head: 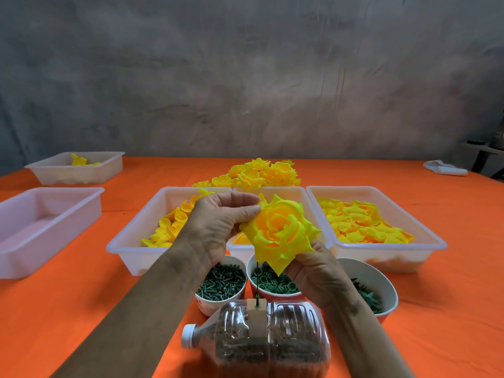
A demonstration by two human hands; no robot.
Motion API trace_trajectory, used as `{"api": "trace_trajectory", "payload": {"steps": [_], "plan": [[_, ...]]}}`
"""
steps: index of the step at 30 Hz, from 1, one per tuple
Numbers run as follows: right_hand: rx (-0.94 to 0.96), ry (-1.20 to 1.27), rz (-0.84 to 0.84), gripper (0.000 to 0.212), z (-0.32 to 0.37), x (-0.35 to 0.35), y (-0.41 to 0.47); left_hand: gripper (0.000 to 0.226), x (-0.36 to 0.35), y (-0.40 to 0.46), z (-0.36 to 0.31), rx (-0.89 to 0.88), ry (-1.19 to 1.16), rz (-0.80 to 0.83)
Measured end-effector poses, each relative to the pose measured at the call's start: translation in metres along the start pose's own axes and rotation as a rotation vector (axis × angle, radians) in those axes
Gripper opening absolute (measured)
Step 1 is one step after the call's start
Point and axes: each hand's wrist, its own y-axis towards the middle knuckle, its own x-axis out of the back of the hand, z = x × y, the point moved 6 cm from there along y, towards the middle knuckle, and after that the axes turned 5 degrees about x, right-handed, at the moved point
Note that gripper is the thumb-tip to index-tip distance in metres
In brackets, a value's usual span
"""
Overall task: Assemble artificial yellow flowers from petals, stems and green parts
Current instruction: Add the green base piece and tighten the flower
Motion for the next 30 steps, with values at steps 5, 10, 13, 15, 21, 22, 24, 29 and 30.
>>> {"api": "trace_trajectory", "payload": {"steps": [5, 10, 13, 15, 21, 22, 24, 29, 30], "plan": [[-0.065, 0.189, -0.160, 0.014, -0.009, 0.006, 0.001, 0.016, 0.011, 0.004, -0.003, -0.137, 0.023, -0.129], [-0.080, 0.219, -0.279, 0.016, -0.013, 0.013, 0.004, 0.031, 0.009, 0.003, 0.022, 0.139, 0.148, -0.150], [-0.056, 0.190, -0.306, 0.013, -0.016, 0.015, 0.006, 0.046, 0.000, -0.002, 0.029, 0.246, 0.205, -0.057], [-0.021, 0.141, -0.305, 0.010, -0.014, 0.015, 0.005, 0.039, -0.003, -0.002, 0.029, 0.270, 0.170, -0.044], [0.064, -0.064, -0.297, 0.017, -0.003, 0.018, -0.007, 0.016, -0.004, -0.002, 0.019, 0.235, 0.099, -0.046], [0.083, -0.112, -0.278, 0.017, 0.001, 0.017, -0.010, 0.016, -0.003, -0.003, 0.016, 0.207, 0.120, -0.062], [0.121, -0.212, -0.213, 0.015, 0.009, 0.011, -0.016, 0.017, -0.002, -0.004, 0.011, 0.140, 0.177, -0.081], [0.181, -0.357, -0.194, 0.011, 0.022, 0.004, -0.027, 0.012, -0.006, -0.014, 0.005, 0.029, 0.082, -0.120], [0.192, -0.343, -0.207, 0.011, 0.024, 0.003, -0.028, 0.011, -0.007, -0.016, 0.006, 0.036, 0.030, -0.129]]}}
